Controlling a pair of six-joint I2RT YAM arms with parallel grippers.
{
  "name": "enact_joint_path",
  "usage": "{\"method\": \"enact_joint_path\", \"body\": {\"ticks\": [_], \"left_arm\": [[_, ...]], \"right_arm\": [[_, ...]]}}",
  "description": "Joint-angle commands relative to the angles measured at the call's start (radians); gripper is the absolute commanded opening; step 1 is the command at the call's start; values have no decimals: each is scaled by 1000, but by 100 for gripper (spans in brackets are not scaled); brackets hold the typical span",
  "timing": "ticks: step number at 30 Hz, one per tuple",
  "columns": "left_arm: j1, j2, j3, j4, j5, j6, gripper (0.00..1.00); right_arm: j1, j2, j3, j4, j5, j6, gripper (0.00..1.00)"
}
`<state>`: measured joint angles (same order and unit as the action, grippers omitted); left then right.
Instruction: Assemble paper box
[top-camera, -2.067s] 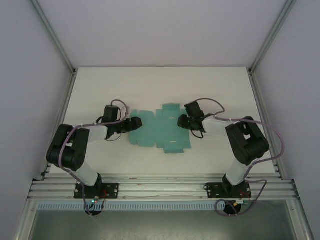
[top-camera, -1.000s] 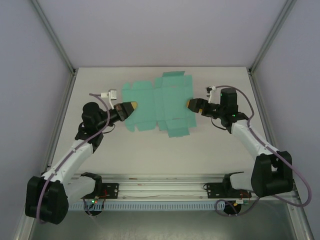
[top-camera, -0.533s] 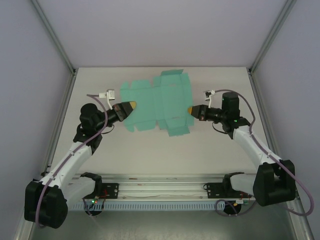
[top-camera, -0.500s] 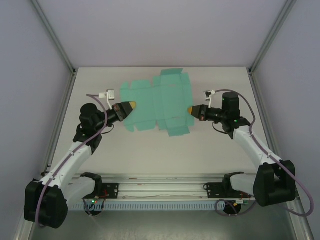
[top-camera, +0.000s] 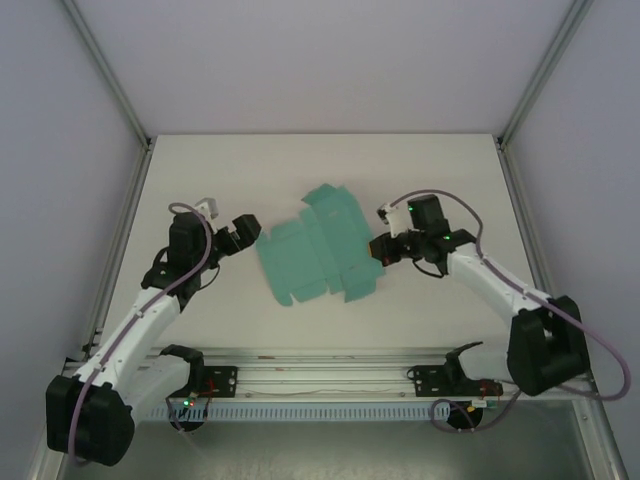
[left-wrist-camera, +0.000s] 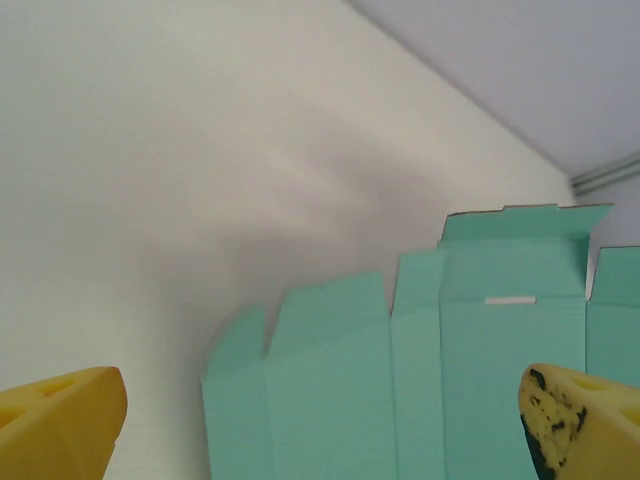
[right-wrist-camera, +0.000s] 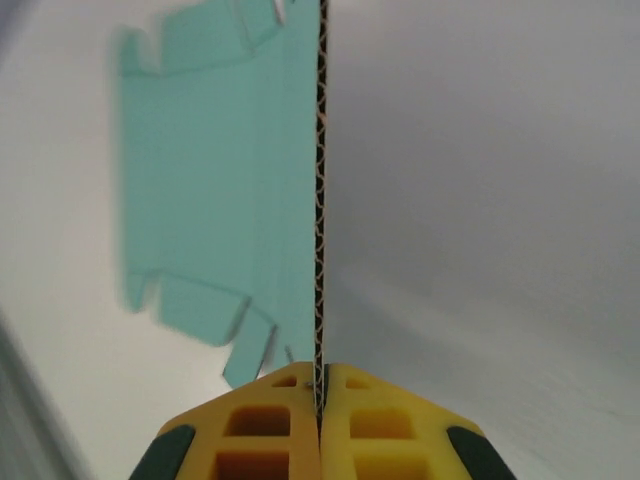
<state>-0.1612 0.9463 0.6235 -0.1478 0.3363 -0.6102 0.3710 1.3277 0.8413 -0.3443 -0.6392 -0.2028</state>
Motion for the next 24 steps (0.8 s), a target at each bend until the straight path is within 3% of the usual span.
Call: {"method": "enact_joint_path", "body": {"ticks": [1,7,11,17,21,24], "left_arm": [[5,29,52,-85,-81,53,100],[5,98,69,-40,-42,53,100],[5,150,98,-16,-23,53,100],[5,217,139,-3,-25,81,100],[5,266,162,-1,-43,98,100],[5,310,194,-23,-71,109,100]], "right_arm": [[58,59,68,-50,318,-159,0],[136,119,97,109,592,-360,0],[199,114,-5,350,674,-677,0],[296,207,-76,673,898,-1044,0],[328,273,-142,1000,942,-1227,0],[339,296,-146,1101,945,-1276,0]]}}
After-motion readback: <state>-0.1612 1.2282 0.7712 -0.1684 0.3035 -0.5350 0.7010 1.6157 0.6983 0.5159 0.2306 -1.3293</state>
